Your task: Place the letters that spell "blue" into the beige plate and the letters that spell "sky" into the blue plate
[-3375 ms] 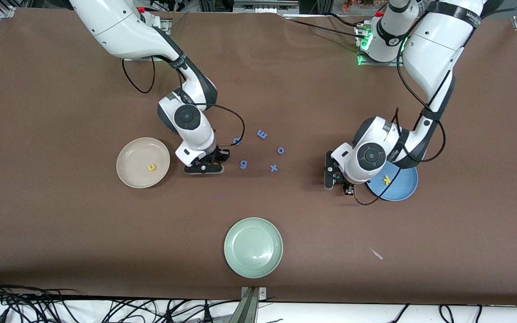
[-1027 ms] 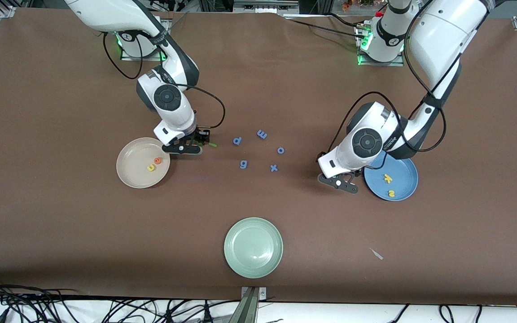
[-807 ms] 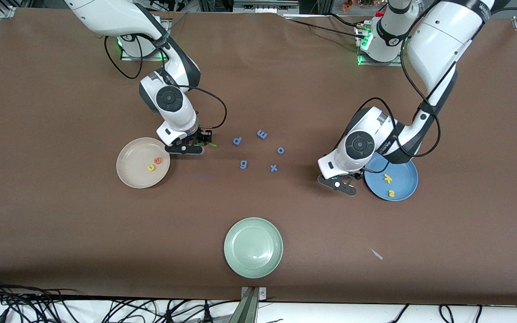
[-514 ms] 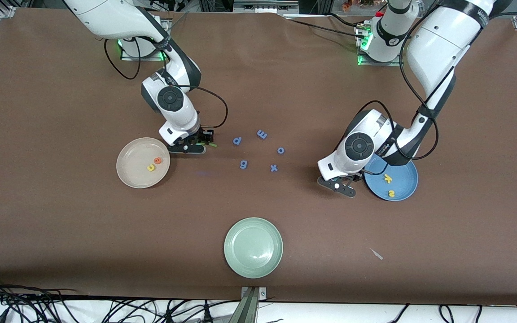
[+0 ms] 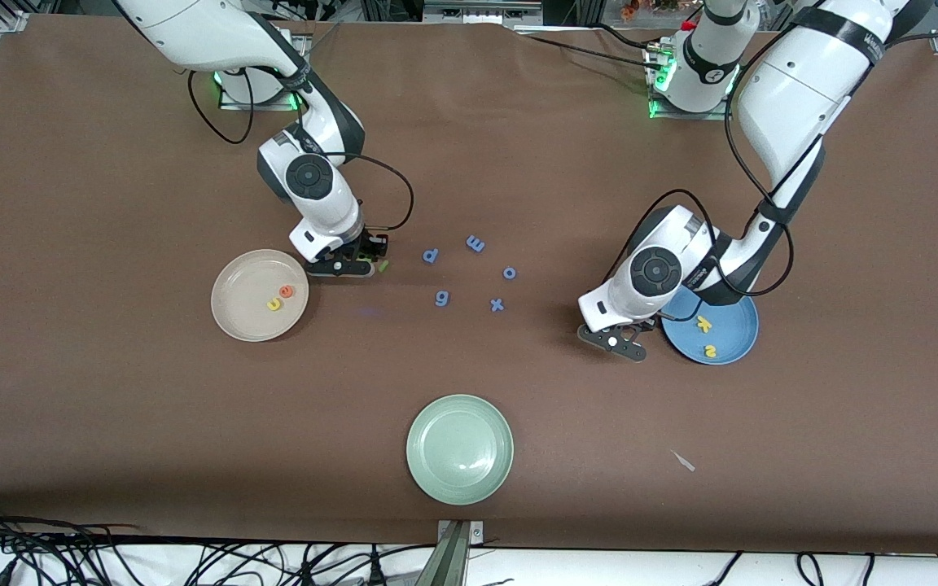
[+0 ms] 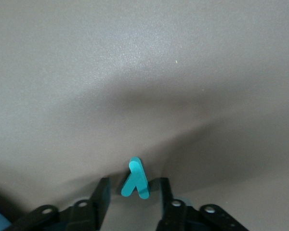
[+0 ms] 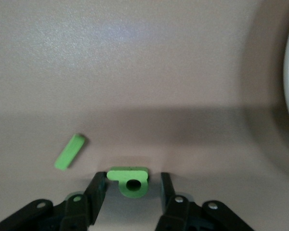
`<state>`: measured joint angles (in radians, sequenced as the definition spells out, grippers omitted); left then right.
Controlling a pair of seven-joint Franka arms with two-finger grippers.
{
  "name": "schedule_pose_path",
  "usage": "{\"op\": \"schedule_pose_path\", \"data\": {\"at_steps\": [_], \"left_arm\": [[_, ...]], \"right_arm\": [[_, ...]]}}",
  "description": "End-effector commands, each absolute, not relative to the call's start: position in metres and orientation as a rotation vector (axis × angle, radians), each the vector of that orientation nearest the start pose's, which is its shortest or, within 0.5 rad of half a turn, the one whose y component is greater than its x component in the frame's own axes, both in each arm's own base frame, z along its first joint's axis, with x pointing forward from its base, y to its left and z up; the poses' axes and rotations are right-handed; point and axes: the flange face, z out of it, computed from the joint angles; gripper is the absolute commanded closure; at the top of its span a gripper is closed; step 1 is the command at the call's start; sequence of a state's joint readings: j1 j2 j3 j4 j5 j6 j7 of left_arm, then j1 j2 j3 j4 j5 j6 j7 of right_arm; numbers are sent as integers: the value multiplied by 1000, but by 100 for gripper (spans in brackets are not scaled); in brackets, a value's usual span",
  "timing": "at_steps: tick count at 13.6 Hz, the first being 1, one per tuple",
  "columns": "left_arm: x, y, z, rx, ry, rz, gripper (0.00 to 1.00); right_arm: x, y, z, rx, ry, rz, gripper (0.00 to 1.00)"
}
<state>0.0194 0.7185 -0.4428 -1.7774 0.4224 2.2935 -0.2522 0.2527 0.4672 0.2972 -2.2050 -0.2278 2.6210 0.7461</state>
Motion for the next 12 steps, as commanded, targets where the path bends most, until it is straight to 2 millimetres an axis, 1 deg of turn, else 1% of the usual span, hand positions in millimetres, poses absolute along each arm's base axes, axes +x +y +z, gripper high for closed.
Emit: {"op": "schedule_pose_path", "data": {"at_steps": [1, 2, 3, 4, 5, 6, 7, 8, 10, 11, 12], "left_arm": [[601, -238, 175, -3020, 610, 118, 68], [601, -238, 175, -3019, 610, 118, 76], [602, -237, 176, -3019, 610, 115, 83], [602, -236, 178, -3017, 609, 115, 88], [604, -236, 181, -3014, 611, 110, 90], [606, -234, 188, -3010, 616, 99, 91], [611, -226, 199, -3009, 596, 77, 91], [612, -224, 210, -2996, 590, 76, 91], [613, -214, 241, -2938, 602, 111, 91], [616, -201, 249, -2904, 653, 155, 91], [619, -179, 250, -2887, 680, 208, 91]], "right_arm": [[456, 295, 169, -3133, 18, 43, 51], [456, 295, 169, -3133, 18, 43, 55], [456, 295, 169, -3133, 15, 43, 63], [457, 295, 170, -3133, 8, 40, 70], [458, 294, 173, -3137, -9, 40, 75], [463, 291, 179, -3137, -52, 21, 76], [471, 284, 192, -3148, -87, 3, 76], [484, 273, 205, -3177, -136, 15, 76], [511, 254, 237, -3216, -257, 65, 76], [523, 243, 251, -3224, -333, 91, 76], [538, 225, 260, -3227, -414, 105, 76]]}}
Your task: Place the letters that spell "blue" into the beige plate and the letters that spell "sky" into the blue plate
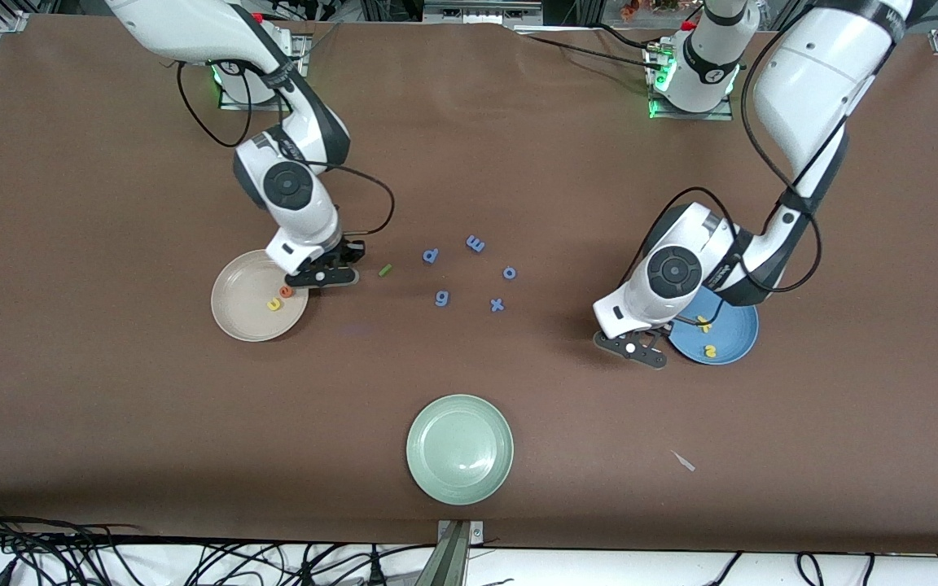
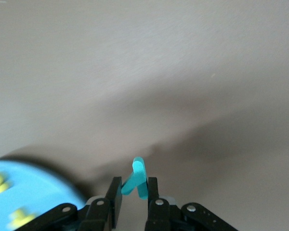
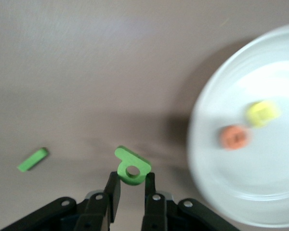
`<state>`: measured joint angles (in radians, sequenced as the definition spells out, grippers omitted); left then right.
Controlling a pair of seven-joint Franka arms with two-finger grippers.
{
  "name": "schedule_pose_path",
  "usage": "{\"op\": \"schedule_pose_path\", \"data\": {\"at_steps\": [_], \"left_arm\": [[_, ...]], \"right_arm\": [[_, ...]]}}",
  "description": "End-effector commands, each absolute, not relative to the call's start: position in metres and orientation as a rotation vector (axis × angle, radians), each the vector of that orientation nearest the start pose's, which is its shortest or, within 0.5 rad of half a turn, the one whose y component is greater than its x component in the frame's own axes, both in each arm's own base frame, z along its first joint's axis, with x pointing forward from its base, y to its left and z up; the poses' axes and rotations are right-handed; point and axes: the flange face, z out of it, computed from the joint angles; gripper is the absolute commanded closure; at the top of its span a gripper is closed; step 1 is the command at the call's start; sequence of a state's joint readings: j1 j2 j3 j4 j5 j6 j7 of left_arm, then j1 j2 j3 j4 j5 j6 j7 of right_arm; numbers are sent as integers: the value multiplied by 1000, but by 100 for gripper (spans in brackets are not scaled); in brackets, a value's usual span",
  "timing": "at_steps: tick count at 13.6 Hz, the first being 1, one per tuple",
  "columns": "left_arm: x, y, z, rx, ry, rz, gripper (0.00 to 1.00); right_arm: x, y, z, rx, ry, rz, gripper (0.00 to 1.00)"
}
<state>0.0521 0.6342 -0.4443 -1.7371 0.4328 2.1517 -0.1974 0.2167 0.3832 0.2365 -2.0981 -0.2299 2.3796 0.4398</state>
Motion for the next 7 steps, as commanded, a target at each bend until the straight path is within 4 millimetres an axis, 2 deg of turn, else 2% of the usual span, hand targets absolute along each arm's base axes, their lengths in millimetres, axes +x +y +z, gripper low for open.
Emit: {"op": "schedule_pose_path", "data": {"at_steps": [1, 2, 3, 4, 6, 7], "left_arm": [[622, -159, 251, -2877, 693, 244, 91], [624, -140, 254, -2865, 711, 281, 90], [623, -124, 254, -2853, 723, 331, 84], [621, -114, 253, -2844, 723, 378, 70], [619, -112, 260, -2835, 717, 399, 47], [620, -115, 264, -2842, 717, 392, 37]], "right_arm": [[550, 206, 265, -3222, -511, 111, 75], [557, 188, 264, -3218, -581, 119, 75], [559, 172, 261, -3218, -610, 137, 74], [560, 163, 257, -3217, -623, 149, 72], [552, 153, 244, -3213, -612, 165, 63], [544, 148, 234, -3207, -608, 155, 54]]}}
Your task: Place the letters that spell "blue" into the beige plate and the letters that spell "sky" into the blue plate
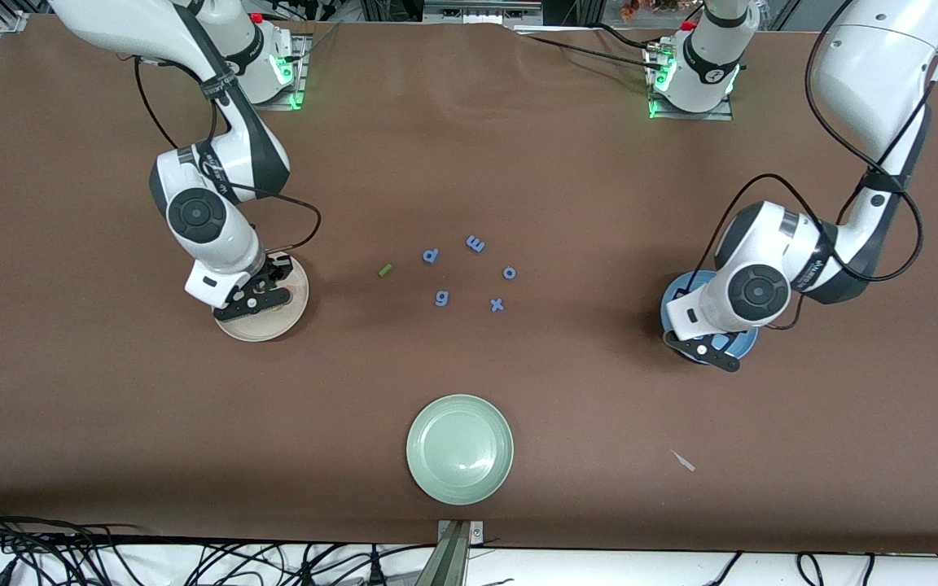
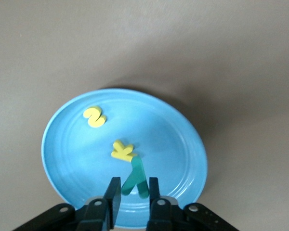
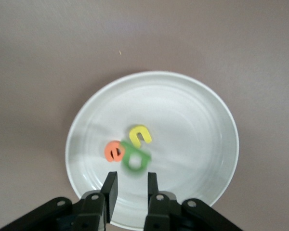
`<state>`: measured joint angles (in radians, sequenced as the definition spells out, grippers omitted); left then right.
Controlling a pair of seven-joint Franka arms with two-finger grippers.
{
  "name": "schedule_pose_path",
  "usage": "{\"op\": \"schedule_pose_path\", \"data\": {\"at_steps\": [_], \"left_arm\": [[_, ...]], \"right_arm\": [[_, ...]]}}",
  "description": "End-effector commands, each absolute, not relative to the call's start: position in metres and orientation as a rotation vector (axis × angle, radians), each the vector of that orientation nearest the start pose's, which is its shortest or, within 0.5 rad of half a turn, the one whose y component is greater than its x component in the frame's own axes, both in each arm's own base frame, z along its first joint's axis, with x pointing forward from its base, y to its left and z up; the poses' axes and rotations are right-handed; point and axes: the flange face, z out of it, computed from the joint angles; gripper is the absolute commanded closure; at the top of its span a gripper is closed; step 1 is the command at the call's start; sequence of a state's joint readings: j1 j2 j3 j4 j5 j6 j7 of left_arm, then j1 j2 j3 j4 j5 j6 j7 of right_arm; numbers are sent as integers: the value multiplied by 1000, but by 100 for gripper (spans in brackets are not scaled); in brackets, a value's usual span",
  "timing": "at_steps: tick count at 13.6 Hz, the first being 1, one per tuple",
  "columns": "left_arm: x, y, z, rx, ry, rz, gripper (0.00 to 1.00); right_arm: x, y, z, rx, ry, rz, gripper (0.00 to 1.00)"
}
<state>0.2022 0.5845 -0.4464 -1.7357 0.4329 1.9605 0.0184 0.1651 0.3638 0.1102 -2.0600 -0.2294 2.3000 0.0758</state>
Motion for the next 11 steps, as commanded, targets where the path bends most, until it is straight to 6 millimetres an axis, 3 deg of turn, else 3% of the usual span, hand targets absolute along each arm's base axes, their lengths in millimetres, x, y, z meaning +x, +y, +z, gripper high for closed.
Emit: {"op": "schedule_pose_path", "data": {"at_steps": [1, 2, 3, 5, 7, 8, 9, 11], "left_arm": [[620, -121, 273, -2842, 727, 369, 32], [621, -122, 281, -2842, 726, 351, 23], [622, -123, 293, -2838, 733, 325, 12], [627, -138, 319, -2840, 779, 275, 14], [635, -146, 346, -2888, 754, 268, 12], [640, -148, 361, -2908, 735, 261, 0], [643, -154, 379, -2925, 724, 262, 0], [643, -163, 406, -2955, 704, 280, 0]], "right_arm": [[537, 142, 223, -3199, -598, 130, 46], [532, 138, 219, -3193, -584, 103, 36], [533, 138, 220, -3198, -556, 97, 36], [536, 147, 227, -3198, -489, 77, 35], [539, 204, 244, -3172, -346, 71, 35], [546, 227, 248, -3169, -237, 78, 35], [548, 252, 250, -3167, -173, 82, 35], [547, 290, 241, -3162, -17, 75, 35]]}}
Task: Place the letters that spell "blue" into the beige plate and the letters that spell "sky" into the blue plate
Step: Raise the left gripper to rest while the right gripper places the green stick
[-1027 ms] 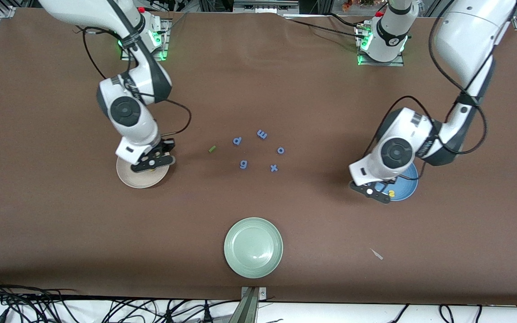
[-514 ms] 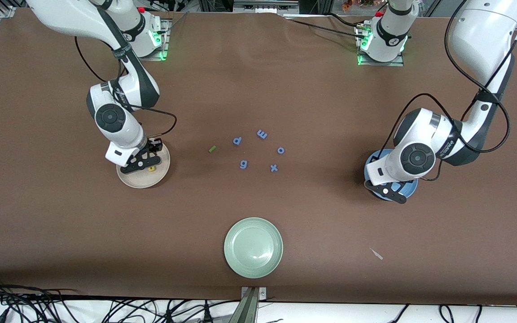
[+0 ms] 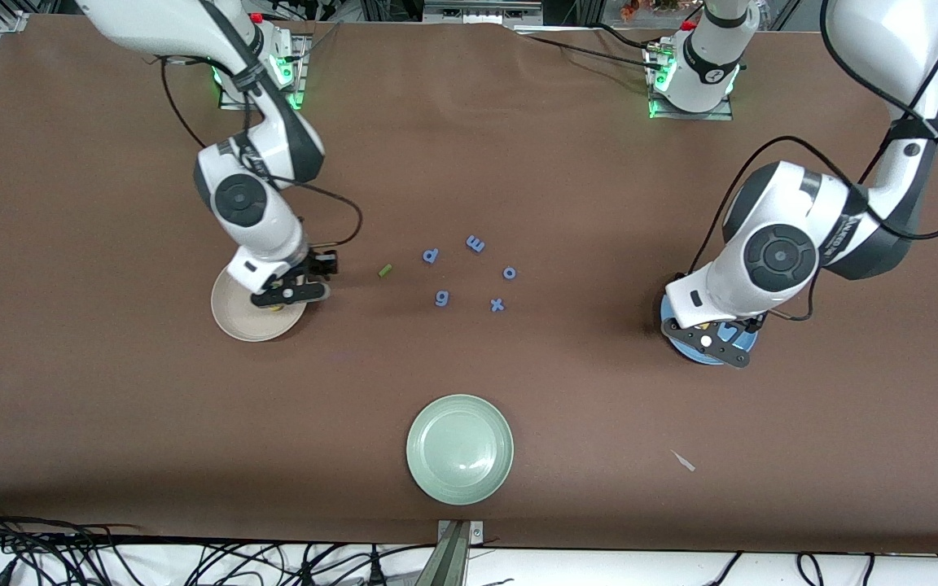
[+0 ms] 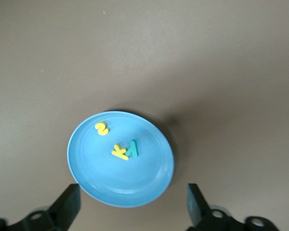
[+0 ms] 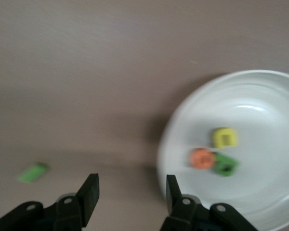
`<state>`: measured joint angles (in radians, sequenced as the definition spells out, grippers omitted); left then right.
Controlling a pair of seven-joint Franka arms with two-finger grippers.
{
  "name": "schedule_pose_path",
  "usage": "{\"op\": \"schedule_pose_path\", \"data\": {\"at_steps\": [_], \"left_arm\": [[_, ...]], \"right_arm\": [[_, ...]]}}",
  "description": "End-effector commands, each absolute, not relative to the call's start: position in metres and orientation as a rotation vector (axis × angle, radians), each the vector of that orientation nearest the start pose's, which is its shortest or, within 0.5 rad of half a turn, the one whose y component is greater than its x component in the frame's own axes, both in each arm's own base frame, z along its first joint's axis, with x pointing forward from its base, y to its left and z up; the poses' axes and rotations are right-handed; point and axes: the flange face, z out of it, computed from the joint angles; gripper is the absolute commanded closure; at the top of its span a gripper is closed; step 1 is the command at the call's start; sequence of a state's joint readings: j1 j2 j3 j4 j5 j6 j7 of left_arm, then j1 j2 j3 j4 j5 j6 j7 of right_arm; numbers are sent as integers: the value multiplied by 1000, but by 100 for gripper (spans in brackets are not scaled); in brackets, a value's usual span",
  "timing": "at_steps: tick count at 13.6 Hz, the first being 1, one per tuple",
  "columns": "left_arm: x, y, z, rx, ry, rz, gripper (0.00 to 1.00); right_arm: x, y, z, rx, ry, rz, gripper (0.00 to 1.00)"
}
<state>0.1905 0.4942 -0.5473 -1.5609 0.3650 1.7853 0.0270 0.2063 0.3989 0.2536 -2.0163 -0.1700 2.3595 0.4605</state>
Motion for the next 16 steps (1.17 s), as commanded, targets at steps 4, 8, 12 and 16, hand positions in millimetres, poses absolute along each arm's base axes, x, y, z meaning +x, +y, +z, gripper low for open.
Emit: {"op": "schedule_pose_path", "data": {"at_steps": [4, 8, 12, 16], "left_arm": [[634, -154, 496, -2937, 659, 114, 0], [648, -107, 570, -2970, 522, -42, 0], [635, -90, 583, -3021, 374, -40, 0], [610, -45, 572, -3180, 125, 25, 0]], "right_arm": [[527, 339, 205, -3124, 206, 61, 33], [515, 351, 184, -3108, 242, 67, 33], [502, 346, 168, -3116, 229, 92, 47], [501, 342, 172, -3129, 212, 91, 85]]}}
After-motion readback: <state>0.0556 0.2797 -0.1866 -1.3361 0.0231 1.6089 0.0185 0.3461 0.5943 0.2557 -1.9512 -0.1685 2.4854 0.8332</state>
